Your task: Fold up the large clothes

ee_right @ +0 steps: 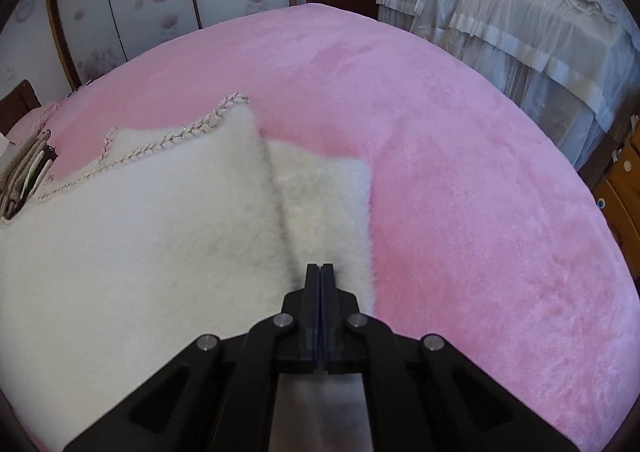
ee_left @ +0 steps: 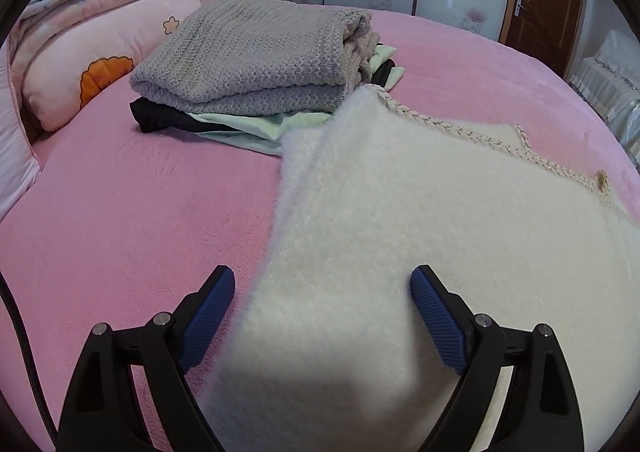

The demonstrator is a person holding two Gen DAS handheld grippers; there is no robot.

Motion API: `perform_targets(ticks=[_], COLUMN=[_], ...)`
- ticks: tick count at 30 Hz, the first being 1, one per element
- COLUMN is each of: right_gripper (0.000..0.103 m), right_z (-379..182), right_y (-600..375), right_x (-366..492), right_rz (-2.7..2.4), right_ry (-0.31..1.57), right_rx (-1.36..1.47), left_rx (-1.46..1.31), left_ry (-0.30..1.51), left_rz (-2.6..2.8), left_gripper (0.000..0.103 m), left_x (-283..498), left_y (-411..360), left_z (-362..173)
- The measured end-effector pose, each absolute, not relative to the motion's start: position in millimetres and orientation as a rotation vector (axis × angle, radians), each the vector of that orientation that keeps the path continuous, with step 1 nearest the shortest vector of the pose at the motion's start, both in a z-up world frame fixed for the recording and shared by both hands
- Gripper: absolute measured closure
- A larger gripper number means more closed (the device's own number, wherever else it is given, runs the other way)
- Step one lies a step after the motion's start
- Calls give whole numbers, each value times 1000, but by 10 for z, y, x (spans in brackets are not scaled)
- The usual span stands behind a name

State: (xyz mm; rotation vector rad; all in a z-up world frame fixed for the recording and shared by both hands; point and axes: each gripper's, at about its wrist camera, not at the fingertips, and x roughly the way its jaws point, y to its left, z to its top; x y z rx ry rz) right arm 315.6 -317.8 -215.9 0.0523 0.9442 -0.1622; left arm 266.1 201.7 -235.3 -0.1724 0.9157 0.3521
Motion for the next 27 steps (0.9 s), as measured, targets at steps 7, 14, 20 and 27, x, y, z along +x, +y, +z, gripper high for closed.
perform_targets(ticks=[7,14,20,27], right_gripper=[103,100,97,39], right_z=[-2003,-1652,-1126,-425], right_y=[-3081,-3034,-2545,-2061], right_x=[3060,2848,2597,2143], right_rz=[-217,-169,-89,7], right_ry=[969,1013,1014,878], right_rx=[59,229,190,194], left_rx=[-155,-106,-47,-51], left_ry=[989,973,968,912], left_rz=[366,325,312,238], left_gripper=[14,14,14,14], left_x=[2651,2397,2121,1701], left_y=[1985,1889,1672,1382], left_z=[-2163,-1541,-990,-459])
